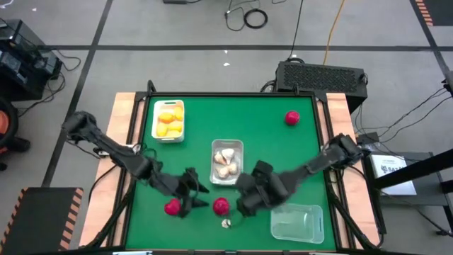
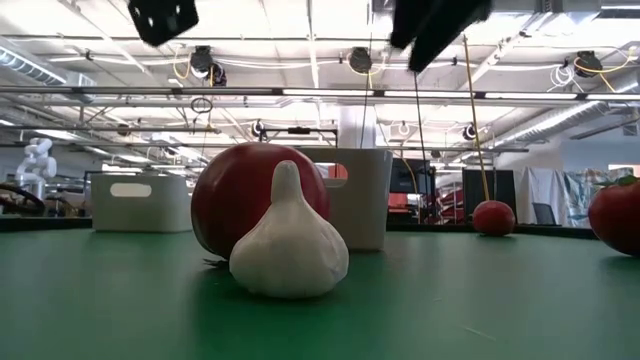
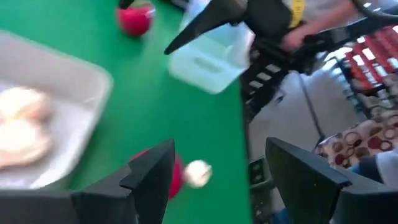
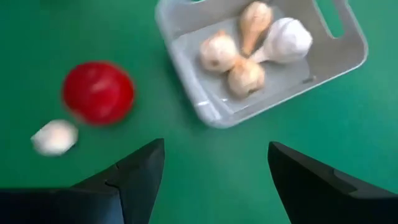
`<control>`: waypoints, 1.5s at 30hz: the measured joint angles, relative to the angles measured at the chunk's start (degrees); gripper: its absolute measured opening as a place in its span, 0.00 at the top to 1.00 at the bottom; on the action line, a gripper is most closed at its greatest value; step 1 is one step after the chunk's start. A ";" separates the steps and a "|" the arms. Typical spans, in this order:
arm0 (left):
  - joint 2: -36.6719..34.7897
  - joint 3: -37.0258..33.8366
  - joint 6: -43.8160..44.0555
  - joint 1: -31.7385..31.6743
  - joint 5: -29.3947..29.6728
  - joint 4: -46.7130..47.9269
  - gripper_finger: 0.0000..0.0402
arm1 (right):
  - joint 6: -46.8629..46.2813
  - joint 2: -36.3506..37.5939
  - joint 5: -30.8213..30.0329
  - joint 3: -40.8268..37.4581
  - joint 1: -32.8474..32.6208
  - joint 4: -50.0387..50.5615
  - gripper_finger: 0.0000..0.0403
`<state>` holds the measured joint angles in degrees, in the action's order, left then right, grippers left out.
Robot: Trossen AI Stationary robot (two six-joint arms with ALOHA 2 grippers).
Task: Sort produce into baskets
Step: Put the garlic into the gray bin
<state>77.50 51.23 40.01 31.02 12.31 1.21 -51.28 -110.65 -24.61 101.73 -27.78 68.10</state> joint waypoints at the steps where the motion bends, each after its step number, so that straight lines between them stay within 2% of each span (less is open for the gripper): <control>1: 2.12 1.18 -0.25 0.99 0.78 -2.08 0.36 | -0.59 0.22 -0.52 0.02 -1.38 1.02 0.31; 6: 13.13 10.05 -4.10 4.21 2.37 -3.82 0.36 | -3.76 0.31 -0.99 0.00 -6.29 4.83 0.31; 10: 21.77 18.25 -10.84 5.55 1.70 -3.02 0.36 | -7.10 0.35 -1.20 0.00 -9.44 6.51 0.31; 13: 26.99 22.98 -15.01 5.76 -0.23 1.87 0.36 | -9.97 0.35 -1.40 0.00 -11.54 7.01 0.31; 16: 30.83 24.84 -17.84 5.66 -0.30 5.91 0.36 | -13.37 0.35 -2.04 0.00 -13.44 7.65 0.31; 18: 32.68 25.38 -19.10 5.32 -0.30 5.42 0.36 | -15.47 0.35 -2.30 0.00 -14.61 8.24 0.31; 25: 36.91 25.32 -19.94 4.86 -0.23 6.55 0.38 | -20.49 0.33 -2.44 0.00 -16.87 8.80 0.31; 35: 38.45 25.34 -23.47 4.73 0.76 9.96 0.56 | -20.72 0.31 -3.94 0.00 -15.68 8.74 0.31; 45: 38.76 25.34 -24.36 4.58 2.76 10.75 0.67 | -17.74 0.31 -3.96 0.00 -13.35 8.51 0.31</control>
<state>116.26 76.58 15.65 35.59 15.07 11.96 -69.01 -110.34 -28.58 101.73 -41.13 76.61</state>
